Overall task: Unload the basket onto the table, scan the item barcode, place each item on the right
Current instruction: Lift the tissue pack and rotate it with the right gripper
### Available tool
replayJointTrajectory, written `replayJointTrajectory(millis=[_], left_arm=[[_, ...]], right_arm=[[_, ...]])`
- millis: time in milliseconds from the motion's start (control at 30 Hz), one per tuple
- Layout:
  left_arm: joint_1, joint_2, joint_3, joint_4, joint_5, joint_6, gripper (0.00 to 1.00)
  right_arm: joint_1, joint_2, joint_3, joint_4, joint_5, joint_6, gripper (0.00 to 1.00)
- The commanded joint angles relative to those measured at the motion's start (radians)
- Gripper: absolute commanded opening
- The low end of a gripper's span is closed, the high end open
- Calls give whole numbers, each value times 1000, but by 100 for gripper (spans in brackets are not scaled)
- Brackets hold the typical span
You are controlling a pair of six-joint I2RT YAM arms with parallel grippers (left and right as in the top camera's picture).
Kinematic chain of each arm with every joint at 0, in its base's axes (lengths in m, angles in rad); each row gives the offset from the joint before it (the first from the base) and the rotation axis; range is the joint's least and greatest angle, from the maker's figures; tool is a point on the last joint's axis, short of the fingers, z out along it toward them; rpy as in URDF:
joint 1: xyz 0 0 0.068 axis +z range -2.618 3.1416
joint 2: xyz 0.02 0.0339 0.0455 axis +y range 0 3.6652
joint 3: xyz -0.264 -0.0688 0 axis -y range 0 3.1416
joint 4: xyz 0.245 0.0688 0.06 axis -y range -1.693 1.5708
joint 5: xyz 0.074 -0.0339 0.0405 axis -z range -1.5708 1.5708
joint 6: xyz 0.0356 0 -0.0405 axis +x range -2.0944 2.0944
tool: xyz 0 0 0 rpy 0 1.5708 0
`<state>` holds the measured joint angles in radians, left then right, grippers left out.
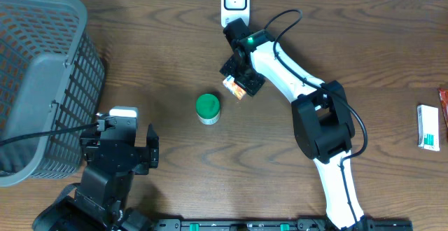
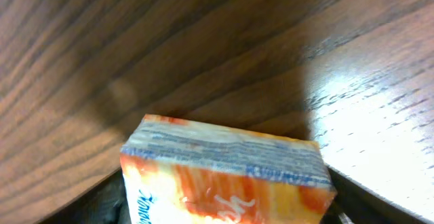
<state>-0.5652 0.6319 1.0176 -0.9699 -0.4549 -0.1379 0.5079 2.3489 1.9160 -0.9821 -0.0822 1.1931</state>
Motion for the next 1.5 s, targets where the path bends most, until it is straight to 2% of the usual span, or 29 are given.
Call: replayJointTrajectory(millis=[0,133,333,467,667,1200,1467], left_arm=[[-3,-4,-2,-2,-10,-6,88],[-3,-4,-2,-2,-10,-6,88],[-3,-4,-2,-2,-10,-6,88],[-3,-4,-2,-2,-10,-6,88],[-3,-4,-2,-2,-10,-6,88],[-3,-4,-2,-2,-10,-6,88],[-3,-4,-2,-2,-10,-6,88]], right_arm=[[9,10,19,-2,31,6,64],[9,10,19,-6,32,-5,62],[-1,9,20,-21,-4,-121,63],[-42,9,31,-115,-95,-204,54],[-135,9,37,-278,-255,-411,50],[-315,9,36,-627,-456,-843,56],[-333,9,36,-699,-477,-933,56]])
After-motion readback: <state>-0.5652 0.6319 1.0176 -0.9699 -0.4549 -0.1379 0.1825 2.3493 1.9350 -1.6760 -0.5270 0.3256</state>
